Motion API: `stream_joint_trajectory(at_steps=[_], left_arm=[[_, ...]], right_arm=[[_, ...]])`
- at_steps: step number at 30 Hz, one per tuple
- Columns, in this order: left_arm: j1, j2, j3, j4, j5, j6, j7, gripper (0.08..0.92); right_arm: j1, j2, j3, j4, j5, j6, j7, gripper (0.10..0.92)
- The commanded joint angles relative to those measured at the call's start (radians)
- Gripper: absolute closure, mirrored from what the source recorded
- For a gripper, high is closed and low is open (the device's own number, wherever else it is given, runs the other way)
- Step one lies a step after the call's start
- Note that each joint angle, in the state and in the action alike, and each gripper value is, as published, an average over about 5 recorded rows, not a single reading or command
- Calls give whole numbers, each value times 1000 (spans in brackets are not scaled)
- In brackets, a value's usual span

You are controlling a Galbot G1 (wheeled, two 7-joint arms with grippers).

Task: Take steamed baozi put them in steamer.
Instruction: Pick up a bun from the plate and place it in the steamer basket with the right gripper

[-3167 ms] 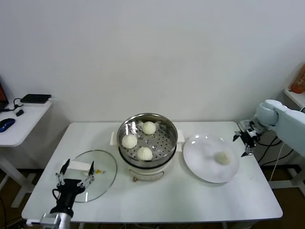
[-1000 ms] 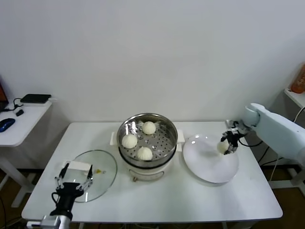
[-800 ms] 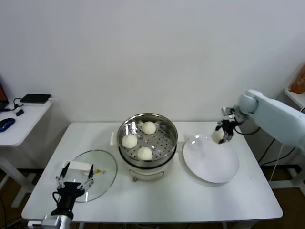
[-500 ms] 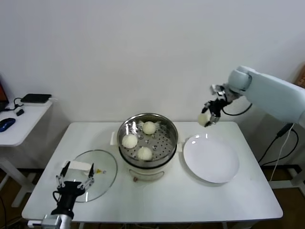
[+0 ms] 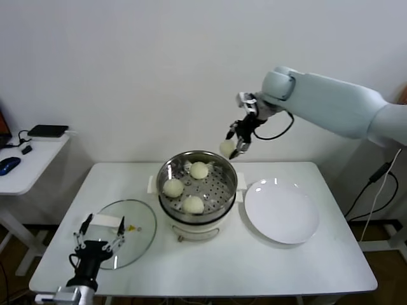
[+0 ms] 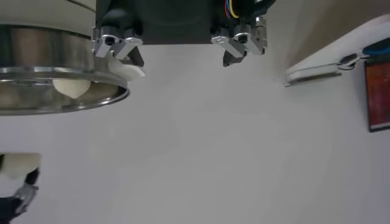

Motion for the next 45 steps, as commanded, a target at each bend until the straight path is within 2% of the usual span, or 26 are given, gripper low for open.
stream_joint_trajectory(at_steps=[1,20,37,40,45], left_arm=[[8,3,-10,-4,-6,-4,-1,177],[5,3,-12,4,-11,-5,-2,177],[6,4,-13,9,-11,-6,-2,177],[6,4,-12,11,-11,-7,-2,177],[6,4,-12,12,-11,-7,-2,177]], right_arm=[[-61,115,-19,31,74,-54,42,321],[-191,40,-12,53,-30,-66,73,321],[-213,32,4,30,-51,-64,86,319],[-212,34,6,29,-49,-64,88,297],[-203,40,10,23,-42,-65,80,214]])
